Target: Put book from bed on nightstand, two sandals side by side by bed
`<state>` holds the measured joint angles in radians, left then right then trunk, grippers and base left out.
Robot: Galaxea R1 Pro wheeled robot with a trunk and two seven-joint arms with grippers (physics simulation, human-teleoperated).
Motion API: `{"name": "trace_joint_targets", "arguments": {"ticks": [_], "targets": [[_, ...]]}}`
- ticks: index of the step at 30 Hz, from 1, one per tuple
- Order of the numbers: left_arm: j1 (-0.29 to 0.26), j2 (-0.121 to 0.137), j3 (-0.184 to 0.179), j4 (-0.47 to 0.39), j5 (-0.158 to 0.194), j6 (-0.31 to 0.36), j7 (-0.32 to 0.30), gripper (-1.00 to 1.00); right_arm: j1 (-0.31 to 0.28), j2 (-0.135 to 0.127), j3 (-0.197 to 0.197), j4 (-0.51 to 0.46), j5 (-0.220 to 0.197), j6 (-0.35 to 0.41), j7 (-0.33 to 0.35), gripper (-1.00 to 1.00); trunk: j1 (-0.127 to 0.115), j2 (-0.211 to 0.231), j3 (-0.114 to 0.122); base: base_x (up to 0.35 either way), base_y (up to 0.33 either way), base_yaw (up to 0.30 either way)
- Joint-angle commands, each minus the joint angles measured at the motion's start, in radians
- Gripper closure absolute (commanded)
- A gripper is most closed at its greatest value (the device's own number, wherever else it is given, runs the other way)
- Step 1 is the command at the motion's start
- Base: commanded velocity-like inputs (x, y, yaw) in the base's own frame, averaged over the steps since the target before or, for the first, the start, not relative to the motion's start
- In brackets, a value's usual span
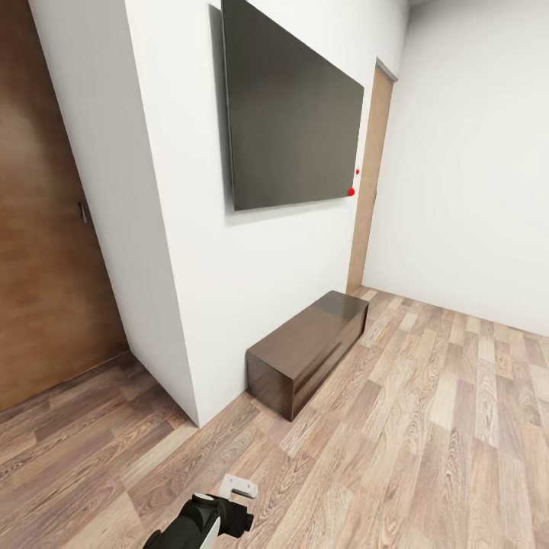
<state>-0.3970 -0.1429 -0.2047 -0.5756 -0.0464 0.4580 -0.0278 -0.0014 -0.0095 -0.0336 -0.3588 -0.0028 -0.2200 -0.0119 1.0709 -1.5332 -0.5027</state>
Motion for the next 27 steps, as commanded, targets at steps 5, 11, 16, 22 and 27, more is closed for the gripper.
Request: {"name": "trace_joint_targets", "arguments": {"ticks": [5,11,16,22,27], "targets": [[0.000,0.000,-0.001,-0.001,-0.006,0.006,-0.003,-1.00,0.000,0.000,-0.002,0.000,0.000,-0.002,-0.001,-1.00,0.019,-0.036,-0.017,0.000,0.000,0.000],[0.000,0.000,-0.001,-0.001,-0.006,0.006,-0.003,-1.00,0.000,0.000,-0.002,-0.003,0.000,-0.002,0.000,-1.00,0.042,-0.078,-0.036,0.000,0.000,0.000],[0.000,0.000,-0.001,0.000,-0.006,0.006,-0.003,-1.00,0.000,-0.002,-0.004,-0.009,-0.003,-0.003,0.005,-1.00,0.061,-0.113,-0.051,0.000,0.000,0.000],[0.000,0.000,-0.001,0.003,-0.005,0.006,-0.003,-1.00,0.000,-0.055,-0.007,-0.053,-0.037,0.000,0.042,-1.00,0.084,-0.155,-0.070,0.000,0.000,0.000],[0.000,0.000,-0.002,0.005,-0.004,0.006,-0.003,-1.00,0.000,-0.155,-0.024,-0.186,-0.167,0.037,0.183,-1.00,0.104,-0.190,-0.086,0.000,0.000,0.000]]}}
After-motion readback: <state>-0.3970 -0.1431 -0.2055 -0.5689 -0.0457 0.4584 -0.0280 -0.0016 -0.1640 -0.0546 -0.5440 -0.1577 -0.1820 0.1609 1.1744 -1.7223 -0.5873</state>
